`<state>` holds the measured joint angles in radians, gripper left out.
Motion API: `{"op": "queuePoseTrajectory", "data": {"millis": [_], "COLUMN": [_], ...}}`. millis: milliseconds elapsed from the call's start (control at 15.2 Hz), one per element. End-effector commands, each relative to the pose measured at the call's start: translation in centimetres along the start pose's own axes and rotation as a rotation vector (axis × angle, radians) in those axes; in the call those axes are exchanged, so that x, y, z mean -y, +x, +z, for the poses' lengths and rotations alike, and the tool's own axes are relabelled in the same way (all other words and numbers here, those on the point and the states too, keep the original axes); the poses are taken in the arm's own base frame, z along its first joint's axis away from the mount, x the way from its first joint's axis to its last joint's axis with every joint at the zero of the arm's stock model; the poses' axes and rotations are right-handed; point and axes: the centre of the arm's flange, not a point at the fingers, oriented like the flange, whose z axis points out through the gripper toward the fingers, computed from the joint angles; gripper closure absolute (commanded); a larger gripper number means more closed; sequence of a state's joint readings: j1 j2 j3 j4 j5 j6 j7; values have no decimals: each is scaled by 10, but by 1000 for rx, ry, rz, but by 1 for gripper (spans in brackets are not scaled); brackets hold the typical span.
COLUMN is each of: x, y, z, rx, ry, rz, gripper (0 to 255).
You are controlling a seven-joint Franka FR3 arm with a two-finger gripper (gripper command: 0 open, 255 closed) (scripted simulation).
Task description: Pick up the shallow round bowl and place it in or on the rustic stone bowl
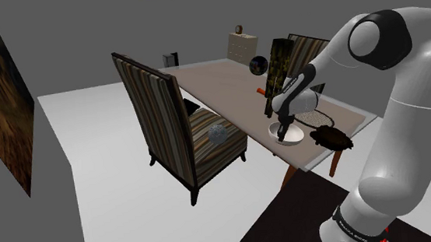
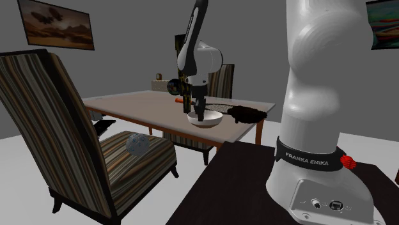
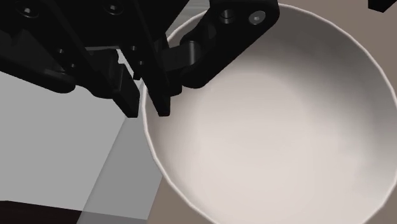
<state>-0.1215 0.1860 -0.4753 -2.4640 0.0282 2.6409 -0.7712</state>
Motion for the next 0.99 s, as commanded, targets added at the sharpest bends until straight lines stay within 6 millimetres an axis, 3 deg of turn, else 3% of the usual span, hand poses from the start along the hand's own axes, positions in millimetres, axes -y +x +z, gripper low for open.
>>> {"op": "queuePoseTrajectory", "data": {"millis": [0,396,924], "x": [0,0,-3], "y": [0,0,-2], "z": [0,0,-42], "rx": [0,0,0], "ry": [0,0,0], "rz": [0,0,0], "gripper": [255,255,255]}}
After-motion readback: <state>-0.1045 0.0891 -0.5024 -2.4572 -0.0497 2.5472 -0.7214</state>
